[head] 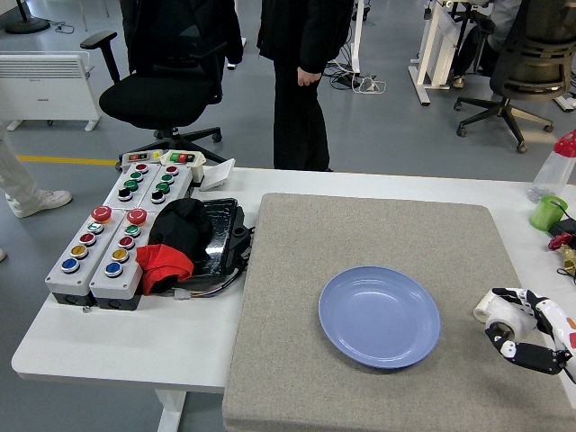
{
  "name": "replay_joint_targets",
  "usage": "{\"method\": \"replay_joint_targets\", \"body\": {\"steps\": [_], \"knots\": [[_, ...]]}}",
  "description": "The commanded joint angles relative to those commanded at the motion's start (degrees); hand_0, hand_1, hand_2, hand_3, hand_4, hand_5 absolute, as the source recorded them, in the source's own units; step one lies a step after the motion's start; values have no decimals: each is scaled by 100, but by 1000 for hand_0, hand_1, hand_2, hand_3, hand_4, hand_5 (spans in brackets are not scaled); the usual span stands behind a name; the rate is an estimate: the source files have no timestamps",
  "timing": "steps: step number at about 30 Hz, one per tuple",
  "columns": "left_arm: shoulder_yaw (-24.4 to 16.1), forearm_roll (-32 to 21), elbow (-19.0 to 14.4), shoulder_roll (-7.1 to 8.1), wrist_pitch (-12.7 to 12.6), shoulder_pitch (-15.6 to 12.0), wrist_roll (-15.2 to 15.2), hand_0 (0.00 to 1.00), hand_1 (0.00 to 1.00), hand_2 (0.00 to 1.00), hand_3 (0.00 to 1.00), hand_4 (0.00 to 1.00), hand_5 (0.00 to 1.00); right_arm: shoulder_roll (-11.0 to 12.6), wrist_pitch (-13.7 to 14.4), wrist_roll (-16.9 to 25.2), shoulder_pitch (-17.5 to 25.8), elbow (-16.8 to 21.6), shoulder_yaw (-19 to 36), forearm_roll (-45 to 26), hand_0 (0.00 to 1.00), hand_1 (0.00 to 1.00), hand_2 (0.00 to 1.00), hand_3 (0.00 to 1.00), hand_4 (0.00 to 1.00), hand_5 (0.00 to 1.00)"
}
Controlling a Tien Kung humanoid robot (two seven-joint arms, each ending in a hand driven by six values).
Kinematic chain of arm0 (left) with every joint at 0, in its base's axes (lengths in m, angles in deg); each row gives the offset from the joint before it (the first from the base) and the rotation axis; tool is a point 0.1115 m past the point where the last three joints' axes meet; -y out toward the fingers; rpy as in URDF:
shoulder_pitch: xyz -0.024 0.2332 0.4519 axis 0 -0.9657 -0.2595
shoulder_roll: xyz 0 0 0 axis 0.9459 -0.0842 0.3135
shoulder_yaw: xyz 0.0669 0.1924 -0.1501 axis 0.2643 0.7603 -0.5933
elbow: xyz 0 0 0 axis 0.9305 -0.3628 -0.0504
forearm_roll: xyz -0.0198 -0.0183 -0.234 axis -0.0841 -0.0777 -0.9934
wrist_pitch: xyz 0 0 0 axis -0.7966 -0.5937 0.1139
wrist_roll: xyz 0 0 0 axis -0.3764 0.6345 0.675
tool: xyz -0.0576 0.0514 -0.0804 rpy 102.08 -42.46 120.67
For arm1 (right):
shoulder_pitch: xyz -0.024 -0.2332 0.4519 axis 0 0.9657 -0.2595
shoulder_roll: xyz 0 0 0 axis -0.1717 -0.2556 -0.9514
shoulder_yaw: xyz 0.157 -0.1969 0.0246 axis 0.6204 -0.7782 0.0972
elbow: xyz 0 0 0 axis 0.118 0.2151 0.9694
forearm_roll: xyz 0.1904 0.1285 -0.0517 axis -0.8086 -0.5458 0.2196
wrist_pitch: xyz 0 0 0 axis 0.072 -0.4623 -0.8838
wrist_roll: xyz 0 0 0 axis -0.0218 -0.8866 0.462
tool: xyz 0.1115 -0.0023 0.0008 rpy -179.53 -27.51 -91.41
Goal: Pick pipe place plate twice
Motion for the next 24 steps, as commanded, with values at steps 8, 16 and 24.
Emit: {"method": "replay_joint_targets", "body": {"steps": [8,16,24], "knots": [[96,-140,-4,15,-17,10,-4,655,624,634,570,405,998,-247,41,-8,-885,-268,-1106,-97,297,435,586,618,469,15],[153,-230,-14,22,-32,28,7,655,624,635,570,406,998,-730,84,18,-1862,-867,-2305,-169,305,438,585,615,469,19],[199,-317,-19,33,-52,37,9,655,624,635,570,406,998,-982,281,-100,-2289,-1323,-2809,12,448,548,608,639,509,37]]}}
